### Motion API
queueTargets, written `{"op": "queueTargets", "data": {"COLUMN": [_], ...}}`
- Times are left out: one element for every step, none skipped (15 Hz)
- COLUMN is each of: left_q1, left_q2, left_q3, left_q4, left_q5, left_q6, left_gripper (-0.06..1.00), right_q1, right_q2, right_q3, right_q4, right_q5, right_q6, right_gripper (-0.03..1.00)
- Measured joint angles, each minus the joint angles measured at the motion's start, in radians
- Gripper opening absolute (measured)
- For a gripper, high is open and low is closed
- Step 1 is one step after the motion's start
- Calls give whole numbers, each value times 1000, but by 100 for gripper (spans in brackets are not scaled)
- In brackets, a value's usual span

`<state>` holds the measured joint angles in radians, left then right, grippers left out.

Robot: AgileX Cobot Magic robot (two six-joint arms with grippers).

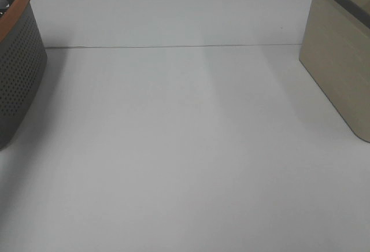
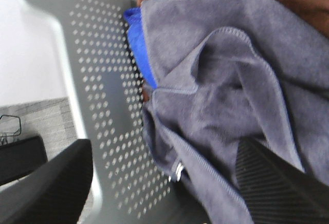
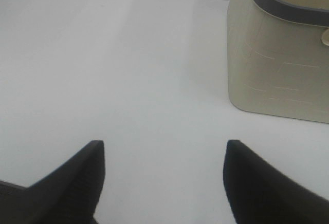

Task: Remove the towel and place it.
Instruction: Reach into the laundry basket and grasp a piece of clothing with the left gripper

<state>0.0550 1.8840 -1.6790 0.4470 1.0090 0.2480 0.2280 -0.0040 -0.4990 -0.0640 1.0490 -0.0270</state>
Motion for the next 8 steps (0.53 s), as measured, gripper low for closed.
{"op": "queueTargets", "data": {"left_q1": [4,17,35,56,79,92,97,98], "left_q2": [27,54,76,98,116,135,145,161], "left_q3": [-1,-1,-1,-1,-1,-1,-1,-1], "left_q4": [0,-1,-3,-11,-33,-47,-51,-55], "left_q5": [-29,-54,-71,-80,-97,-113,-124,-144], "left_q6": [-12,-28,-39,-42,-46,-46,-47,-47], "left_gripper": [72,72,72,72,72,72,72,72], "right_q1": [0,0,0,0,0,0,0,0], "right_q2": [0,0,0,0,0,0,0,0], "right_q3": [0,0,0,0,0,0,0,0], "right_q4": [0,0,0,0,0,0,0,0], "right_q5": [0,0,0,0,0,0,0,0], "right_q6": [0,0,1,1,1,1,1,1], "right_gripper": [66,66,66,66,66,66,66,66]}}
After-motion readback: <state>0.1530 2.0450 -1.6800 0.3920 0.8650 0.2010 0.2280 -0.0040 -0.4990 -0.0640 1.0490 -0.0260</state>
